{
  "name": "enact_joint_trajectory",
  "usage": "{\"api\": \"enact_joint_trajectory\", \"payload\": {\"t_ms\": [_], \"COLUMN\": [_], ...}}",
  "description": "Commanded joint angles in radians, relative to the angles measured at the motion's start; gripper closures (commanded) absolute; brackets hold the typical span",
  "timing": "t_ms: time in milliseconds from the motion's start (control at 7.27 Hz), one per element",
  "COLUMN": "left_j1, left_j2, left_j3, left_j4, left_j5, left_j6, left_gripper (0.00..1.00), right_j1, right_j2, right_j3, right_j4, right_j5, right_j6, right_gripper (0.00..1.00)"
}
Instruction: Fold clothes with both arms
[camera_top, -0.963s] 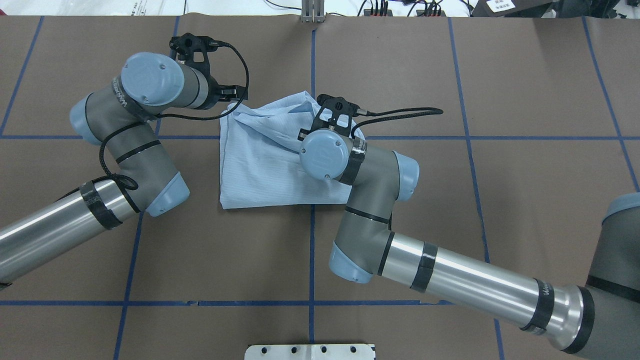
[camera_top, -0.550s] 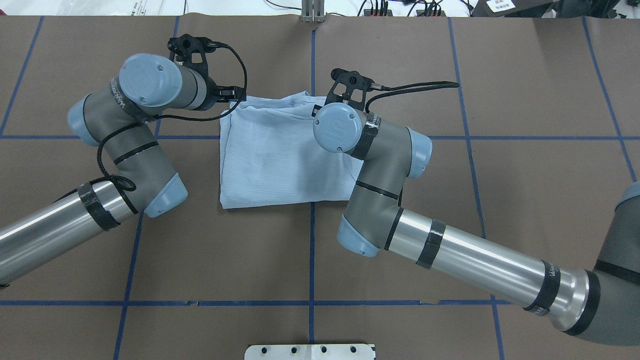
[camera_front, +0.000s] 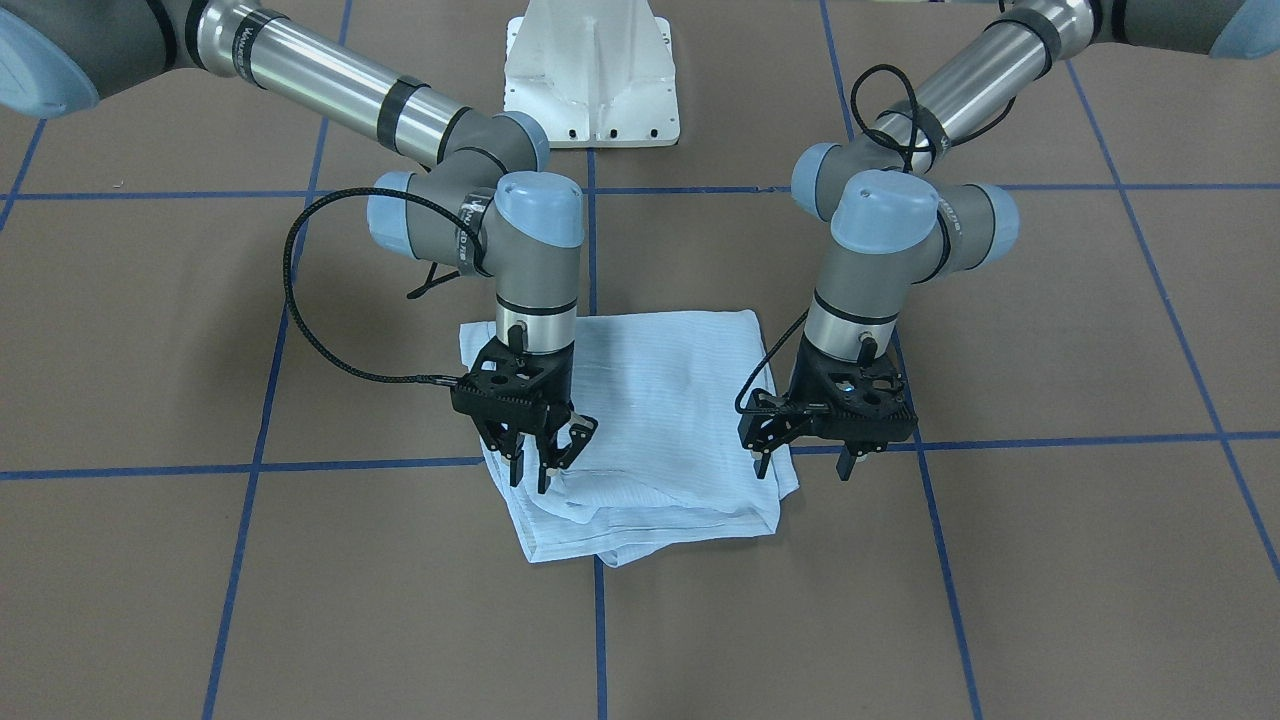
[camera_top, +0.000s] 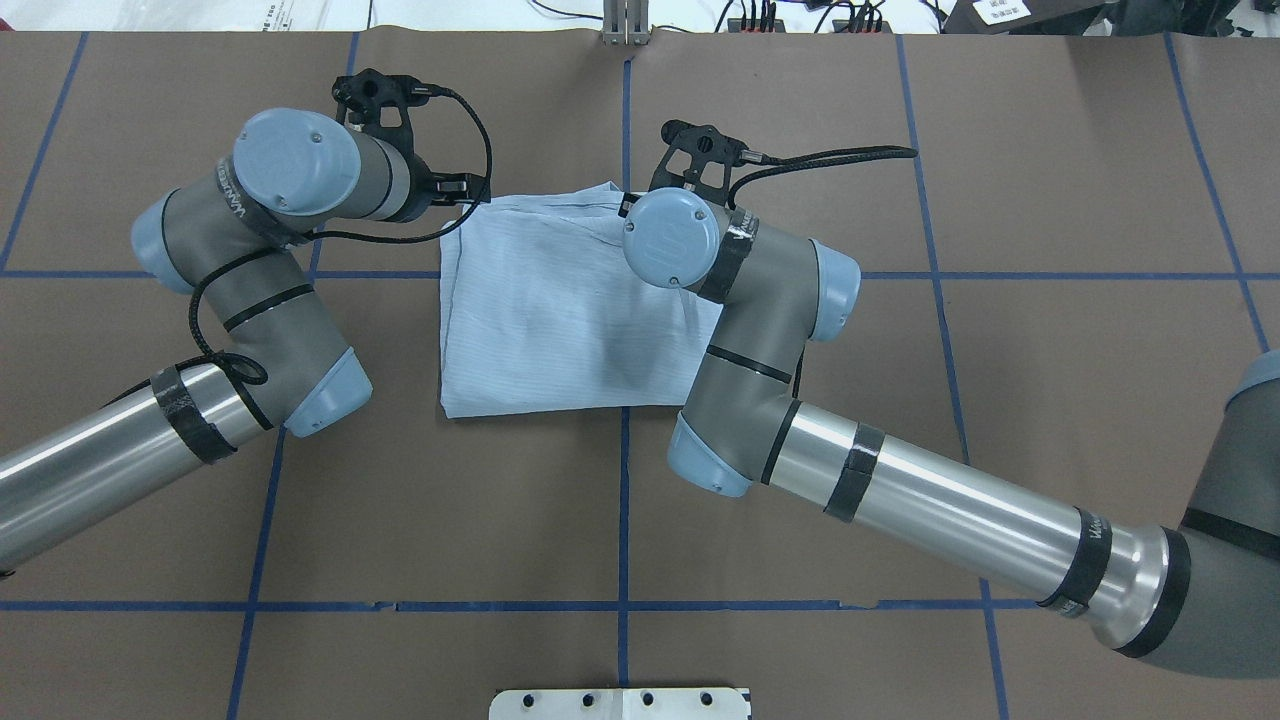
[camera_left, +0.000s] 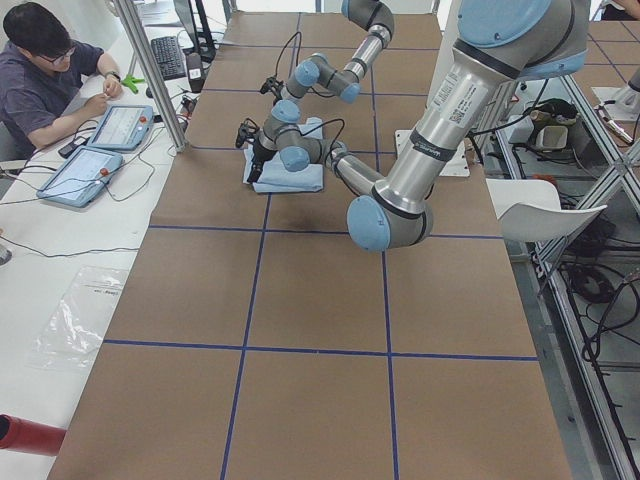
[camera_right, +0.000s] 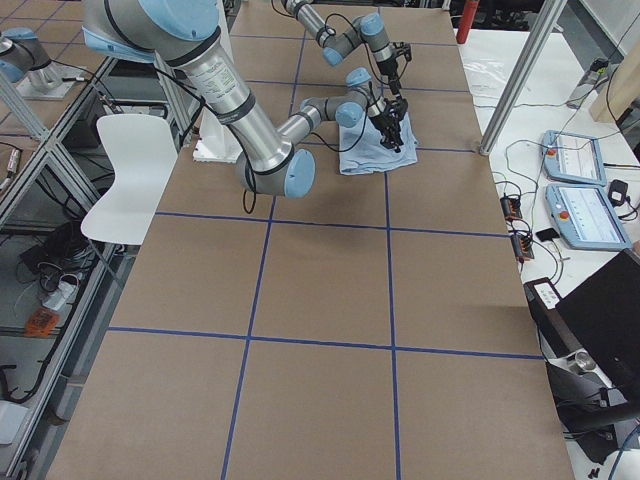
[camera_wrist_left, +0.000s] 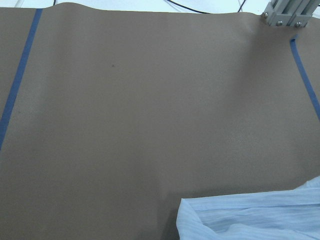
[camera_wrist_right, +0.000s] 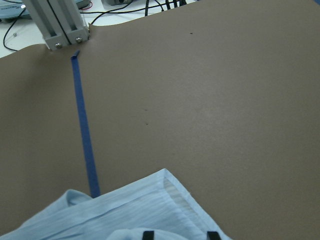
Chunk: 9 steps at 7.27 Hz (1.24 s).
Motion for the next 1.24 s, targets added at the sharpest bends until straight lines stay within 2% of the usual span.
{"api": "enact_joint_trajectory", "payload": {"t_ms": [0,138,275,413,550,688,826,1101], "left_j1": [0.0,0.0,0.0,0.0,0.0,0.0,0.002,0.002], "left_j2": [0.0,0.0,0.0,0.002,0.008,0.008,0.009,0.014], "left_j3": [-0.002,-0.002,-0.002,-0.002,-0.002,-0.002,-0.002,-0.002], "left_j4": [0.0,0.0,0.0,0.0,-0.001,-0.014,-0.014,-0.015], "left_j5": [-0.001,-0.001,-0.001,-0.001,-0.001,-0.001,-0.001,-0.001], "left_j6": [0.001,0.001,0.001,0.001,0.001,0.001,0.001,0.001], "left_gripper": [0.0,0.0,0.0,0.0,0.0,0.0,0.0,0.0], "right_j1": [0.024,0.022,-0.008,-0.06,-0.118,-0.163,-0.186,-0.22], "right_j2": [0.003,-0.049,-0.143,-0.261,-0.3,-0.313,-0.337,-0.334], "right_j3": [0.073,0.192,0.362,0.488,0.514,0.5,0.486,0.447], "right_j4": [-0.032,-0.136,-0.228,-0.232,-0.205,-0.128,-0.07,-0.066], "right_j5": [0.133,0.139,0.133,0.111,0.055,0.007,-0.002,-0.074], "right_j6": [-0.005,-0.005,-0.005,0.002,0.013,0.025,0.051,0.074], "right_gripper": [0.0,0.0,0.0,0.0,0.0,0.0,0.0,0.0]}}
